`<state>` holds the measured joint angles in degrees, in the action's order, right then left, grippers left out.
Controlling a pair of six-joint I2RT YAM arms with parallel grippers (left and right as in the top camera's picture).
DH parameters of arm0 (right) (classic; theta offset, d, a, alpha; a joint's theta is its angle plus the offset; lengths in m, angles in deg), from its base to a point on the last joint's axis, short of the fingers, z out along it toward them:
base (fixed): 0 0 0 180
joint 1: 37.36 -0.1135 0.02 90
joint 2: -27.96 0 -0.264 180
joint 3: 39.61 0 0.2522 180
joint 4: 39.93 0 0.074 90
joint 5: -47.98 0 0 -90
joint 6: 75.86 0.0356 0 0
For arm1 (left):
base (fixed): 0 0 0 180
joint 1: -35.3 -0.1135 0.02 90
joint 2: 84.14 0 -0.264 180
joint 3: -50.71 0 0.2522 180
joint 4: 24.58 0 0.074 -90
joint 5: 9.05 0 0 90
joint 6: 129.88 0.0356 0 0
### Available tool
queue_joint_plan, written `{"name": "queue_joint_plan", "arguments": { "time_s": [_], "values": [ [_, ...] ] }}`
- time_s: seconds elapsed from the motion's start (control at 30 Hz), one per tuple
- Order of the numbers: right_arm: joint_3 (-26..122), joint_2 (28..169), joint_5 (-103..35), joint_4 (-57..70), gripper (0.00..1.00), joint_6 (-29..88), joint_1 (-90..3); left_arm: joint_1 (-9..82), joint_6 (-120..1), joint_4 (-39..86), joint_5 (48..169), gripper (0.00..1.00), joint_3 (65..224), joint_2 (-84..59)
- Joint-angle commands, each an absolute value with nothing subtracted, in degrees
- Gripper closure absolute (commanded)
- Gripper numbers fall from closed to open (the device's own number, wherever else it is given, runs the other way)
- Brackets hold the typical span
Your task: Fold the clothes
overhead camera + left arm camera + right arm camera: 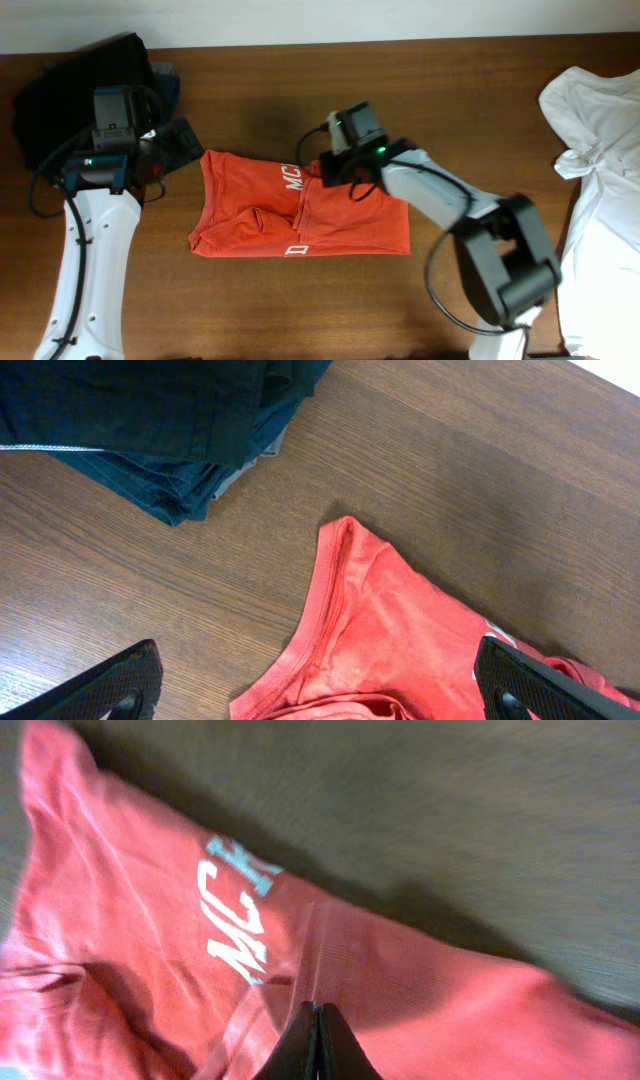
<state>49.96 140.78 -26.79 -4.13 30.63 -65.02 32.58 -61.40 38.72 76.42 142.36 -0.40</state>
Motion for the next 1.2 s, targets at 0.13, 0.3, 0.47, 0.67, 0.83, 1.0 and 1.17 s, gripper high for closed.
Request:
{"name": "queue_joint_plan", "arguments": {
  "time_s": [0.13,0.3,0.47,0.67,0.83,1.0,1.17],
  "values": [
    [50.57,147.53,-28.52,-16.45,0.85,30.96,-67.56,32.40,-61.72,38.59,76.40,0.01,142.51,-0.68],
    [55.49,140.51,-28.30,-8.47,0.84,30.98,-64.69,32.40,-61.72,38.59,76.40,0.01,142.51,-0.68],
    [53.59,142.96,-32.06,7.70,0.96,30.96,-65.11,32.40,-61.72,38.59,76.42,0.01,142.51,-0.68],
    [53.00,149.21,-29.26,-4.32,0.96,30.98,-65.20,32.40,-61.72,38.59,76.40,0.01,142.51,-0.68],
    [53.02,149.15,-21.50,-7.14,0.96,30.93,-64.95,32.40,-61.72,38.59,76.40,0.01,142.51,-0.68],
    [53.35,146.79,-8.91,-2.64,0.96,27.59,-60.98,32.40,-61.72,38.59,76.40,0.01,142.51,-0.68],
    [53.35,135.92,-1.66,16.27,0.80,18.34,-45.31,32.40,-61.72,38.59,76.40,0.01,142.51,-0.68]
  ]
}}
